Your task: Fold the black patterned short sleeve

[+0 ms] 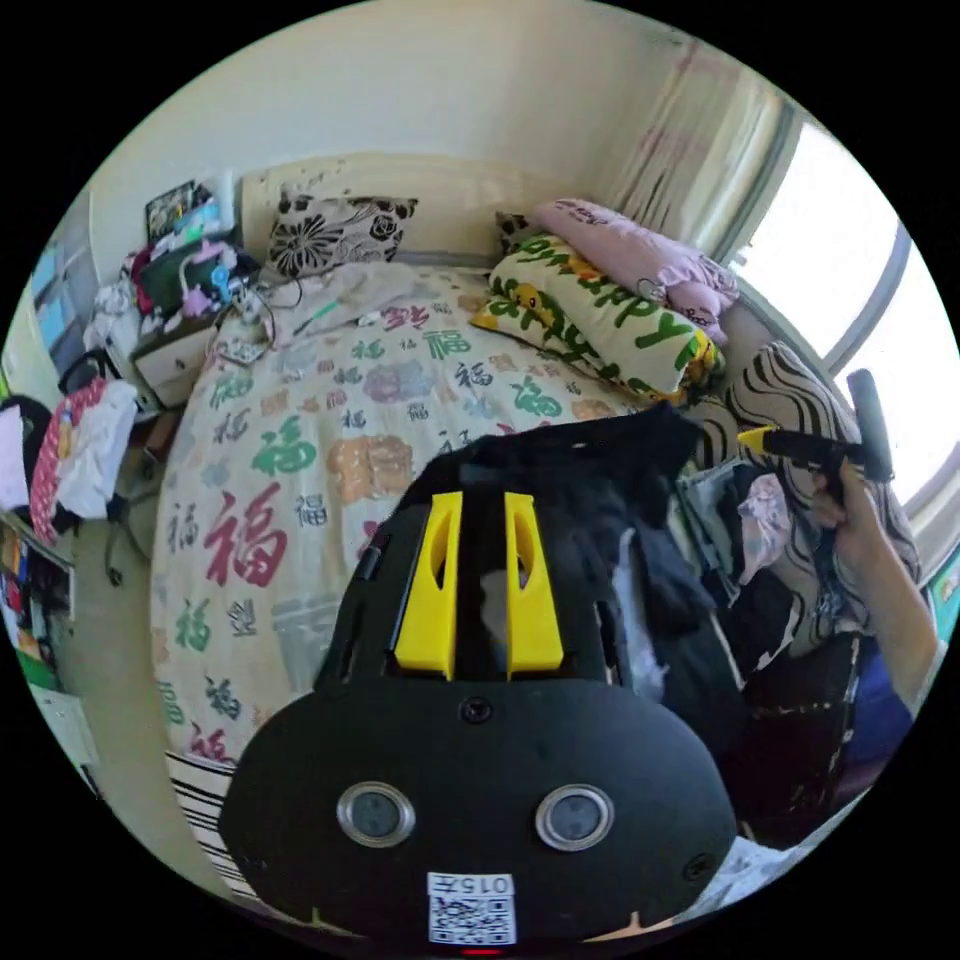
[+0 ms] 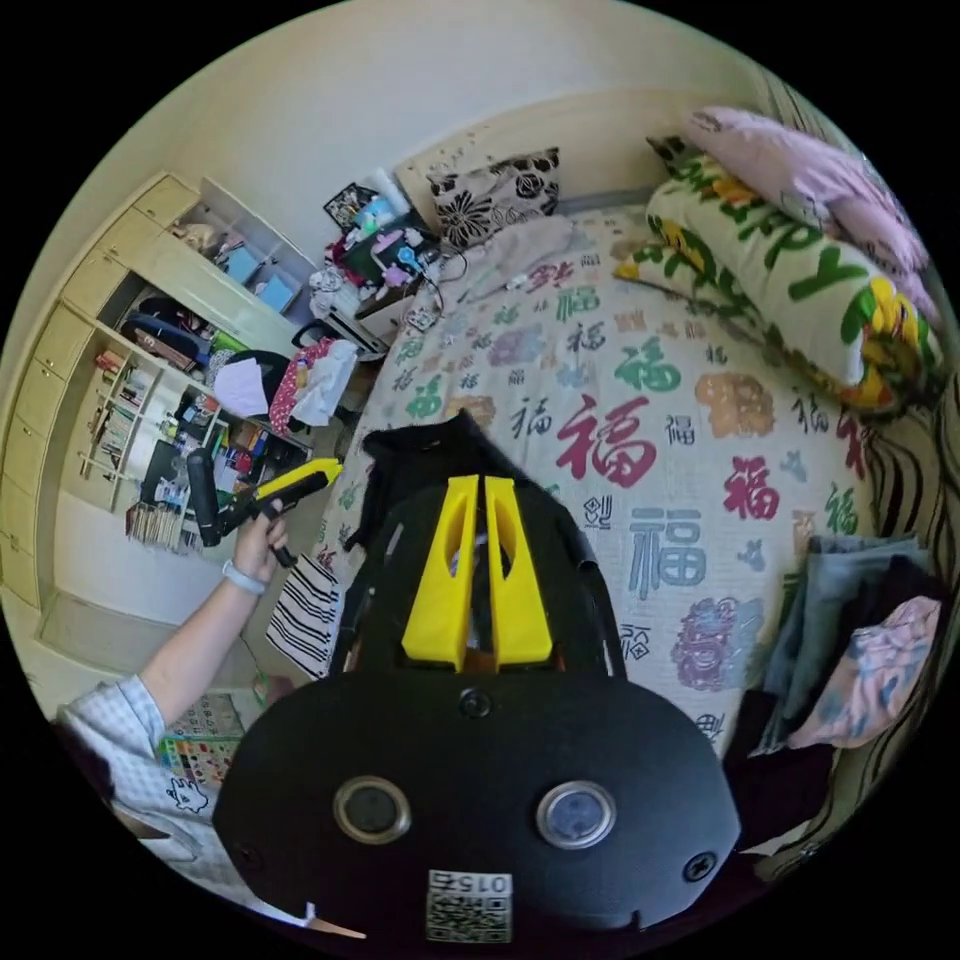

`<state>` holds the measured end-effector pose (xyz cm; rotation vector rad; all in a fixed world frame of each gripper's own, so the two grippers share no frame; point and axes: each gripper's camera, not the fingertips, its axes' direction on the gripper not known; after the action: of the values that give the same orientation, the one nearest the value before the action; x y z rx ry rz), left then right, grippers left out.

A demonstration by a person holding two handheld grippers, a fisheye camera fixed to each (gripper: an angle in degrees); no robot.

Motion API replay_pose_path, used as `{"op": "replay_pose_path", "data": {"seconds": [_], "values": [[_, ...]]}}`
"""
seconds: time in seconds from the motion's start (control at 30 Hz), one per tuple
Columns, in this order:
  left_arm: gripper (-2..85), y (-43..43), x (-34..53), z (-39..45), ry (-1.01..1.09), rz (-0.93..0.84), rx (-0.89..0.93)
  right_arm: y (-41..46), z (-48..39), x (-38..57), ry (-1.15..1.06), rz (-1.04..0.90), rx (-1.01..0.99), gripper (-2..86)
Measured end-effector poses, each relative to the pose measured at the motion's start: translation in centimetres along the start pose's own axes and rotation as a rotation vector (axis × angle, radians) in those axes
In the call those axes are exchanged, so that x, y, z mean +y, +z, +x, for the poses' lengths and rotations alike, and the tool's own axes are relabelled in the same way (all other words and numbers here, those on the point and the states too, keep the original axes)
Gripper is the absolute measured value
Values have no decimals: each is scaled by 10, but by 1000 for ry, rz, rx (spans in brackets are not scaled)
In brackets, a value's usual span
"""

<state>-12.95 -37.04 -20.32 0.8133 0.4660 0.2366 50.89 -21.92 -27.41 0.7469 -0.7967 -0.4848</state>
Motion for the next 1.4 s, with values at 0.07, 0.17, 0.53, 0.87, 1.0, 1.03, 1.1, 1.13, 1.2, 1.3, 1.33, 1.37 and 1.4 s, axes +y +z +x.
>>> {"op": "replay_pose_path", "data": {"seconds": [0.07,0.17,0.53,0.87,1.0,1.03,1.1,1.13,1.2,1.3,1.33,1.37,1.4], "values": [[85,24,49,-16,-22,-52,52,27,34,34,5,-60,15,34],[106,55,152,-47,-162,-253,32,68,97,108,125,-243,32,63],[136,79,292,-133,-673,-335,-37,136,209,167,380,-549,-22,102],[118,129,273,-160,-530,-503,-118,129,262,136,392,-627,-57,-2],[9,142,271,-169,-438,-569,61,107,281,141,382,-676,-71,-8],[3,138,273,-171,-452,-563,74,100,285,145,378,-697,-76,-8],[-1,131,279,-174,-498,-548,107,88,291,151,388,-703,-93,-9],[-3,125,284,-174,-519,-545,111,79,295,155,409,-693,-117,-9],[-4,119,293,-171,-533,-560,101,69,301,162,442,-698,-134,-9],[-4,118,312,-165,-569,-629,91,64,307,180,416,-804,-84,-9],[-4,121,320,-163,-579,-652,81,65,311,190,429,-834,-84,-9],[-4,123,324,-161,-583,-658,76,65,314,195,444,-844,-88,-9],[-3,128,330,-159,-589,-659,63,67,319,204,477,-853,-102,-8]]}}
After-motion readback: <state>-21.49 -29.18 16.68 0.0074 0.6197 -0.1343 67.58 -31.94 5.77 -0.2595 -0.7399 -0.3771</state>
